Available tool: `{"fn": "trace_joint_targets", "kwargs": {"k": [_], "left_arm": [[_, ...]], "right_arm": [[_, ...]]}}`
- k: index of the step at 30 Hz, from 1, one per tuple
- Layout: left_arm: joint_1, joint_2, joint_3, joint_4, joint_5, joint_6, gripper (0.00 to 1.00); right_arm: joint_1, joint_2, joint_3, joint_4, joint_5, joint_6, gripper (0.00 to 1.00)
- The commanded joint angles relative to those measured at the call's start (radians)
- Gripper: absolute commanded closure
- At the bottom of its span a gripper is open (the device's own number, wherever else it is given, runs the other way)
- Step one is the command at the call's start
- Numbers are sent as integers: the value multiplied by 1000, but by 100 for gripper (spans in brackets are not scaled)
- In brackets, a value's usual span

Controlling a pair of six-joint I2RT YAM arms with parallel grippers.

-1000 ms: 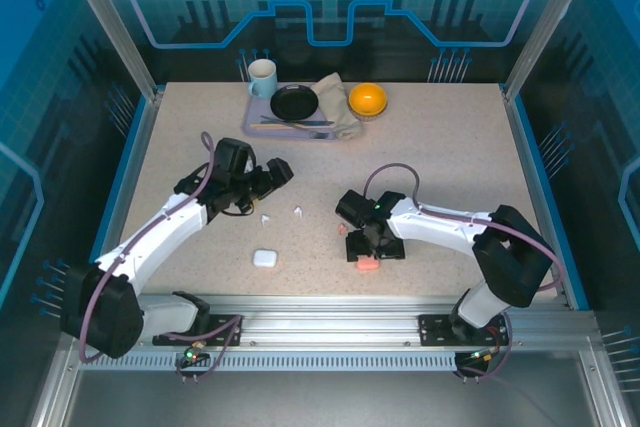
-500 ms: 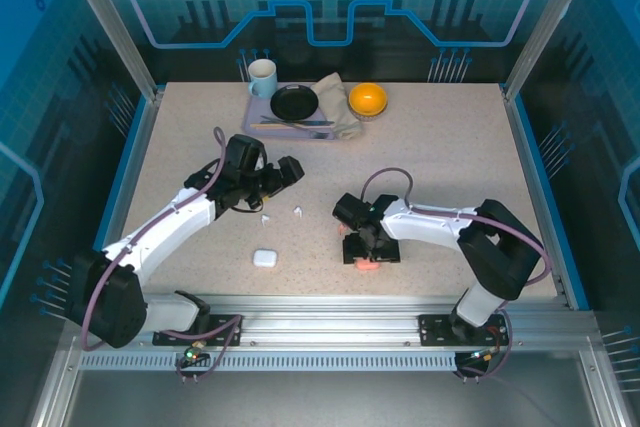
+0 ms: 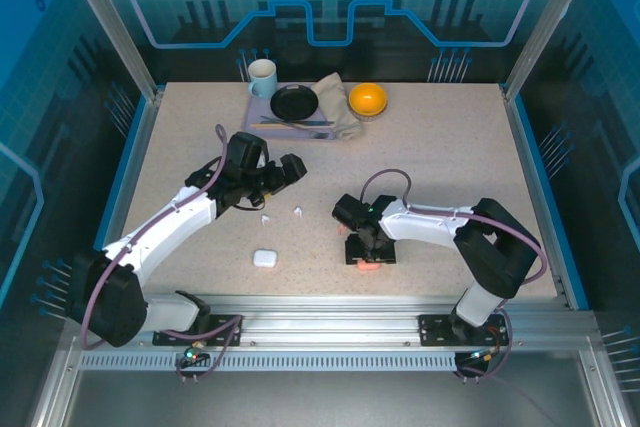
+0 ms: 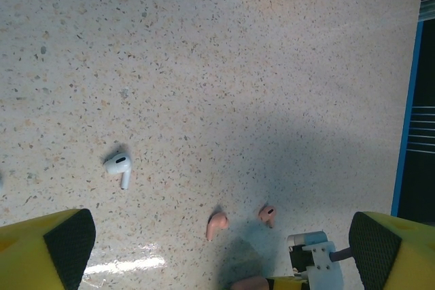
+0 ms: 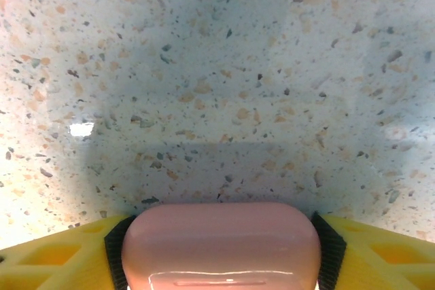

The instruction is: Insert the wireless bluetooth earbuds into the charging case

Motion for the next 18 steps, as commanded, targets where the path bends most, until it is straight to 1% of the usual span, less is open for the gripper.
{"fn": "trace_joint_targets", "kwargs": {"k": [1,5,12,14,18], "left_arm": [[-8,11,34,-2,6,9,1],[-8,13,32,5,6,2,1],[-8,-12,3,47,-20,13,1],[-8,-23,-20,84,-12,27,1],[-9,-69,-116,216,9,51,1]], "right_arm": [[14,-10,-29,17,-33,23,36],[17,-39,-34,20,-41,37,41],[15,-141,5,26,-46,82,41],[7,-159,33,28,-48,96,41],[-31,-169,92,70,-65,148,41]]}}
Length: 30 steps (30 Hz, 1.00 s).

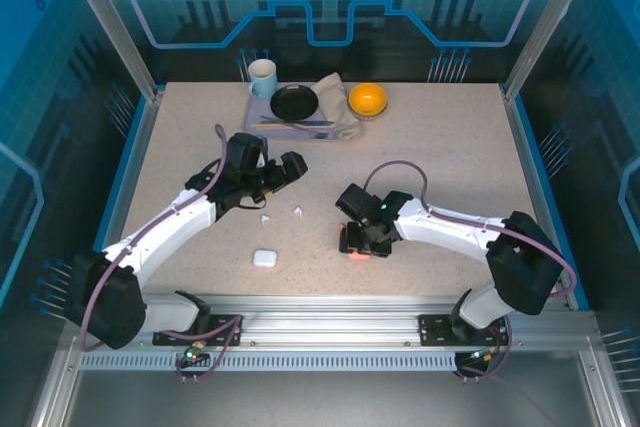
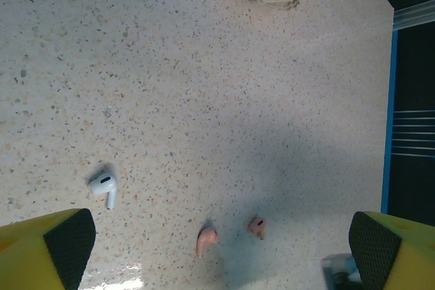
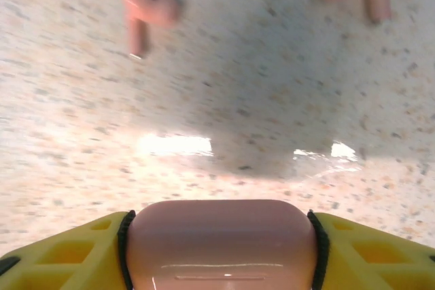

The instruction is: Insert the wireless bluetooth earbuds into the charging case

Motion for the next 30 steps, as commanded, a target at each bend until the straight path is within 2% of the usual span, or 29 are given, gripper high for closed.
{"fn": "trace_joint_targets", "kwargs": {"k": [1,9,14,19,24,30], "left_arm": [[-8,-58,-91,138,20,33,1],[-8,-188,-337,468,118,-34,1],[-7,-234,-396,549,152,-35,1],[-18,-204,-425,668,179,-47,3],[-54,-142,-425,734,142,-39,8],[-113,-42,-375,765,97,-8,22]], "right_arm": [[-40,-19,65,55,-26,76,42],[-167,40,185,166,-75,208,42],[-243,95,214,263,-162,301,42],[-280,154,254,333,-228,411,42],[-290,194,281,380,-259,518,42],[-288,222,285,428,-274,601,42]]}}
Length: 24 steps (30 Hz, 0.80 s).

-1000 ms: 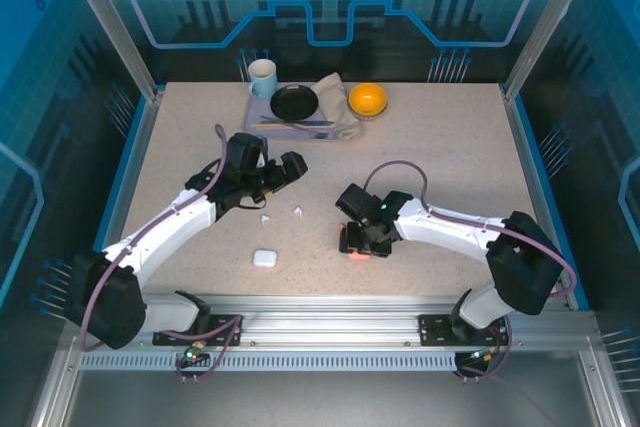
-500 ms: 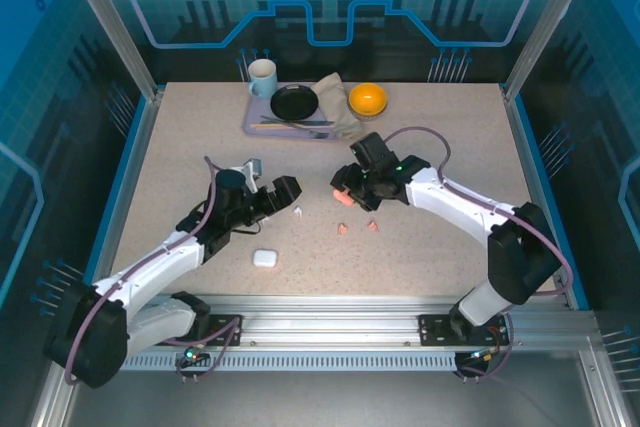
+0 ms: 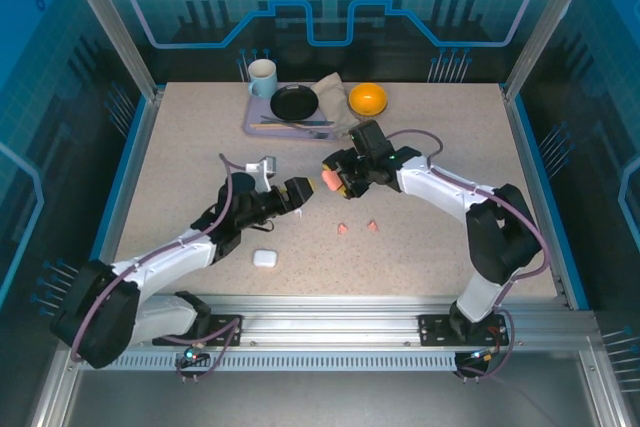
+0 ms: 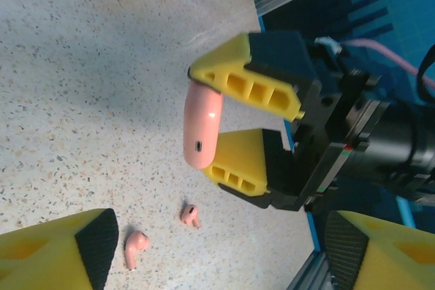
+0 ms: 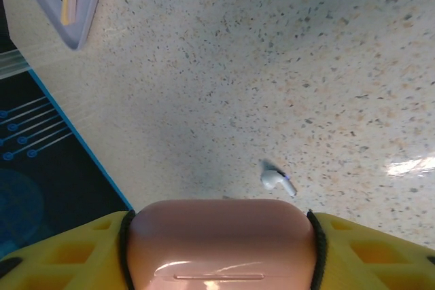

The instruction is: Insert the wireless bluetooth earbuds into the charging case

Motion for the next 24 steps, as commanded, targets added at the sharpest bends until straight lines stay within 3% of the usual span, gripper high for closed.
{"fn": "trace_joint_targets", "kwargs": {"k": [1,12,24], "left_arm": [[-36,56,49,47,-44,36,24],[-84,266,165,109,-73,40,39],[-87,344,231,122,-83,43,55]], "right_arm": [[-11,20,34,42,-29,75,42],[-12,5,29,40,-29,80,42],[-14,-1,14,48,-34,81,42]]}}
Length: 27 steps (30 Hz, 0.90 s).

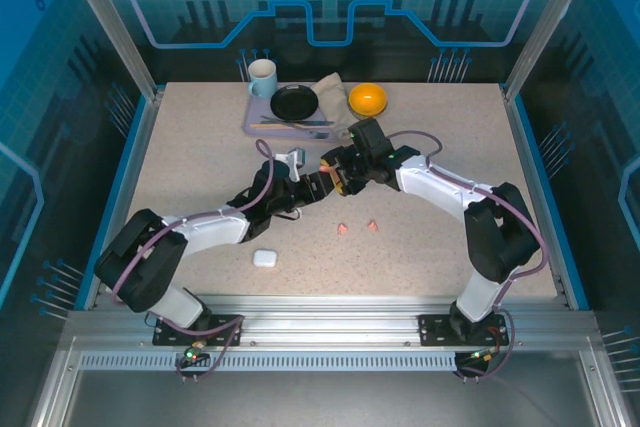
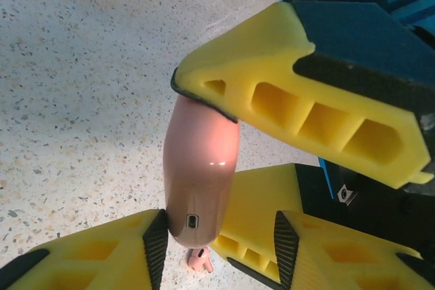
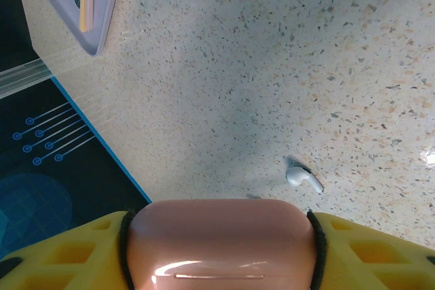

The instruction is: Insert the wireless bluetooth earbuds into the charging case

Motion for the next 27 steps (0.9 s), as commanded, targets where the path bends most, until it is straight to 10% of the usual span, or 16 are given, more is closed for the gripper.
{"fn": "trace_joint_targets", "kwargs": {"k": [1,27], "left_arm": [[-10,23,45,37,-6,23,57],[-10,53,107,-5,-17,50,80]], "right_arm": [[-10,-9,7,13,-20,16,42],[-17,-19,-2,20,-21,16,41]]}}
